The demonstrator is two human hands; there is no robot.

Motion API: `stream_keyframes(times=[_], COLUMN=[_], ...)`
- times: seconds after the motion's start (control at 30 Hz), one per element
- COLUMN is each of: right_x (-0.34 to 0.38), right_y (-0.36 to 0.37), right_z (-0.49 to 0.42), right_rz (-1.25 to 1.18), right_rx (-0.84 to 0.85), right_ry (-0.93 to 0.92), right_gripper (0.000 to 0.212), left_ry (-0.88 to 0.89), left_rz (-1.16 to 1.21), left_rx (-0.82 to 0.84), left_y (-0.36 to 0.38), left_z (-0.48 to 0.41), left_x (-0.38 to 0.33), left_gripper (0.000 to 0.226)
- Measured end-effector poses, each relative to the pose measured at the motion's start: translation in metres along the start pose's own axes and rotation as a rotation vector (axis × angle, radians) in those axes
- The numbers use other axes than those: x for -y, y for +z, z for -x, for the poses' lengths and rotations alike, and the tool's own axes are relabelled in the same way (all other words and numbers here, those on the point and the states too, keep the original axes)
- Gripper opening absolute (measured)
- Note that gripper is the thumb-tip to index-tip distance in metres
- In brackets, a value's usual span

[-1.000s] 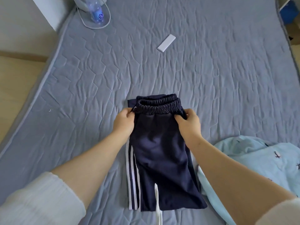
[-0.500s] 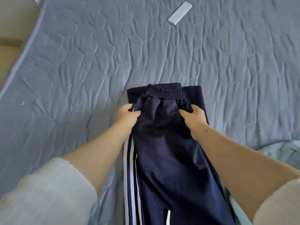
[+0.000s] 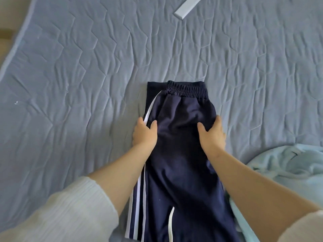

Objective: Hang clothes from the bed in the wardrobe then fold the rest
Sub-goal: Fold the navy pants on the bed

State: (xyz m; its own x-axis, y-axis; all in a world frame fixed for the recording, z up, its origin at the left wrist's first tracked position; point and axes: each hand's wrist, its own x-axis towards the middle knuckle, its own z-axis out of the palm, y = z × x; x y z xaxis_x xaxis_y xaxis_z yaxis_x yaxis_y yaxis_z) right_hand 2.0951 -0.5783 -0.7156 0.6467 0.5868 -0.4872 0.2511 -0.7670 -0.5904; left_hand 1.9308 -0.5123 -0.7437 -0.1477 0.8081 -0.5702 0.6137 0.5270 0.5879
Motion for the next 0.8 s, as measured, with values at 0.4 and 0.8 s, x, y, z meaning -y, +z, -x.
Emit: stream_keyframes(times=[0.4,0.8], right_x=[-0.091,-0.137], right_y=[-0.024,-0.045], right_z=[0.14,0.206], right_rz=[0.843,1.144], right_rx=[-0.025,0.474], right_ry=[-0.737,-0.577], right_gripper=[0.063,0.062], left_ry=[0.74,0.675], left_rz=[-0.656,-1.166], left_rx=[0.059,0.521], left_y=[-0.042,-0.045], left_z=[0.145,0.216], left_x=[0.105,0.158], left_gripper=[0.055,0.061])
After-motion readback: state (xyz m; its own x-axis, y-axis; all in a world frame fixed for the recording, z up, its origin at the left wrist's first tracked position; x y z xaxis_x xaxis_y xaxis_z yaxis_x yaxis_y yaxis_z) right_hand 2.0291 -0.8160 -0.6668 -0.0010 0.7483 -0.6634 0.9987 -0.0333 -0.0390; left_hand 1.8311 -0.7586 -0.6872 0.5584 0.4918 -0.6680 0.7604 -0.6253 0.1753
